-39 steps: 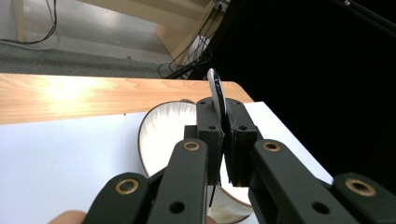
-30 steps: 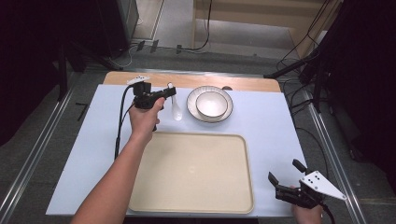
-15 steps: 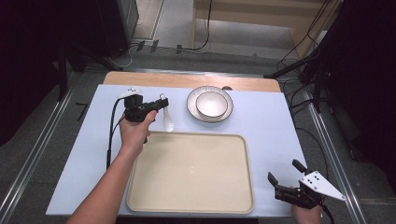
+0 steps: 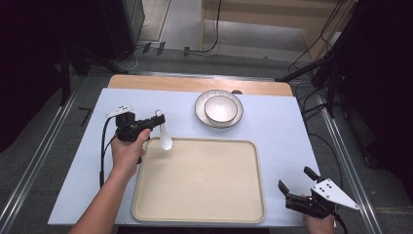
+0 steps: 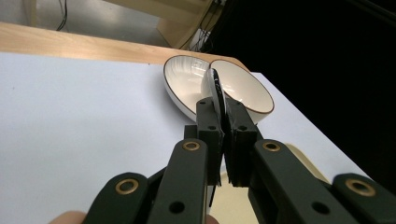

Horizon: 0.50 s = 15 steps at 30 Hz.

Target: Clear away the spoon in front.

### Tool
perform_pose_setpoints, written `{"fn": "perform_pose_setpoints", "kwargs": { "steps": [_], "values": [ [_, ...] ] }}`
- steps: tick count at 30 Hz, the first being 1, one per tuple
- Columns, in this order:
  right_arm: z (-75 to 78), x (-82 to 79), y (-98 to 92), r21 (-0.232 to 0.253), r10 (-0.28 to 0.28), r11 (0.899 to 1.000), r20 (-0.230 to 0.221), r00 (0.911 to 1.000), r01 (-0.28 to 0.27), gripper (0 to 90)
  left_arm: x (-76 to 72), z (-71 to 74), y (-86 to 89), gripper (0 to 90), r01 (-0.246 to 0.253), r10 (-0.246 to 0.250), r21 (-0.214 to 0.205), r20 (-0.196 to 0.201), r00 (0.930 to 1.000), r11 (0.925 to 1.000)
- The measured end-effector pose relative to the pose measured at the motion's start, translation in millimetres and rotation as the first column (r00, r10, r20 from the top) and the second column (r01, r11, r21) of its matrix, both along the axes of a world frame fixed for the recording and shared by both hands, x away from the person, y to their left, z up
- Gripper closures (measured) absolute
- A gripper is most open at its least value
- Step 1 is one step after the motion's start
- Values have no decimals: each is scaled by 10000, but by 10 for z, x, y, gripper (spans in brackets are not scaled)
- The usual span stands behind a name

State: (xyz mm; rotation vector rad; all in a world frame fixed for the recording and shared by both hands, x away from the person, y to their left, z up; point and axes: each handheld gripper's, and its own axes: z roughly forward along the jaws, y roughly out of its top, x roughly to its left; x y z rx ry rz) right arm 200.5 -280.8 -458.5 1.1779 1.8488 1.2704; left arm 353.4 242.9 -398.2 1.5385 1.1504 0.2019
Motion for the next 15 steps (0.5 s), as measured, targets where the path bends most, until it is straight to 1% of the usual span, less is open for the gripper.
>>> {"fn": "perform_pose_setpoints", "kwargs": {
  "steps": [4,6,8,10,15],
  "values": [
    [1,1,18,-10,22,10000,-15,10000,-22,23,-87,-45,73,866,115,-116,-82,-132,9998,9999],
    [1,2,22,-16,32,10000,-6,10000,-32,23,-124,-62,101,866,135,-139,-217,-218,9997,9997],
    [1,2,27,-30,57,10000,-6,10000,-57,23,-162,-85,144,866,226,-236,-464,-208,9995,9987],
    [1,2,30,-35,42,10000,-17,10000,-42,23,-200,-101,175,866,220,-231,-418,-266,9994,9989],
    [1,1,52,-34,54,10000,-43,10000,-54,23,-284,-160,237,865,287,-310,-475,-475,9984,9985]
  ]
}}
